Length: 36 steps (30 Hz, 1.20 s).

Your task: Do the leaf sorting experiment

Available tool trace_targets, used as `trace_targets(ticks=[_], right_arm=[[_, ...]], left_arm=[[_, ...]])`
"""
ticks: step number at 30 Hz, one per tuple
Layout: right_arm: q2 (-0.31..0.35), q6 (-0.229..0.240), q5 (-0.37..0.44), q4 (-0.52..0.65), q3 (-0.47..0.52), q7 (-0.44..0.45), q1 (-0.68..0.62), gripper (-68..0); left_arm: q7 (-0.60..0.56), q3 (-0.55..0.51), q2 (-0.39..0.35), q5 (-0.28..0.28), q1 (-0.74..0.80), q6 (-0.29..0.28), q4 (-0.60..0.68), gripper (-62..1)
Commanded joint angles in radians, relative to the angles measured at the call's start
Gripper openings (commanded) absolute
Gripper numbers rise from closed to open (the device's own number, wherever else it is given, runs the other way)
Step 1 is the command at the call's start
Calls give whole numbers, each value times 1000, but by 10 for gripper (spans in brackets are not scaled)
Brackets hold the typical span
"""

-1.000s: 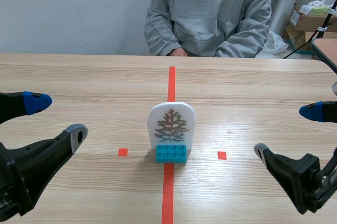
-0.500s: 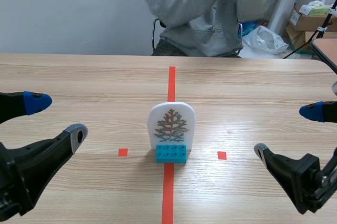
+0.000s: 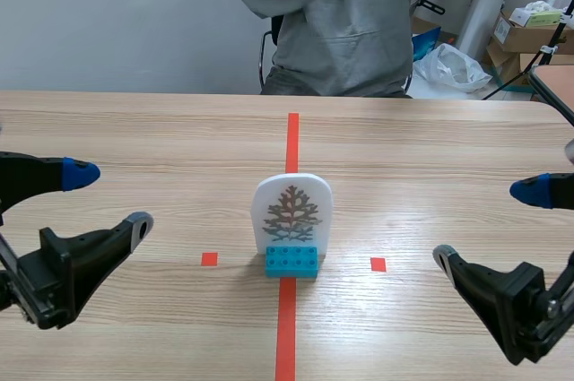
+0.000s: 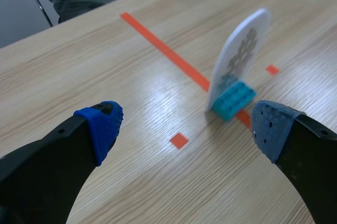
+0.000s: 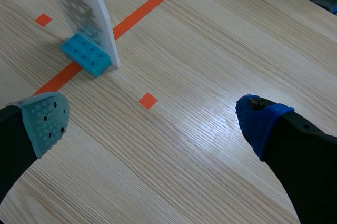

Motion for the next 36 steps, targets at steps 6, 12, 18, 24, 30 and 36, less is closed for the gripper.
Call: trace_targets(ticks=[6,12,18,24,30,36], right_arm=[[5,-4,11,4,10,11,8,4],[5,-4,11,4,10,11,8,4],[5,-4,11,4,10,11,8,4],[5,-4,11,4,10,12,8,4],[5,-4,11,4,10,11,8,4],[5,-4,11,4,10,11,8,4]], left_arm=[[2,124,-62,56,-146,-28,-67,-86],[-2,243,-67,89,-281,-28,-177,-86],[-31,378,-64,97,-432,-30,-313,-86],[-50,507,-27,96,-560,-52,-422,-86],[-63,627,38,98,-651,-61,-501,-87],[-79,698,120,119,-727,-60,-603,-89]])
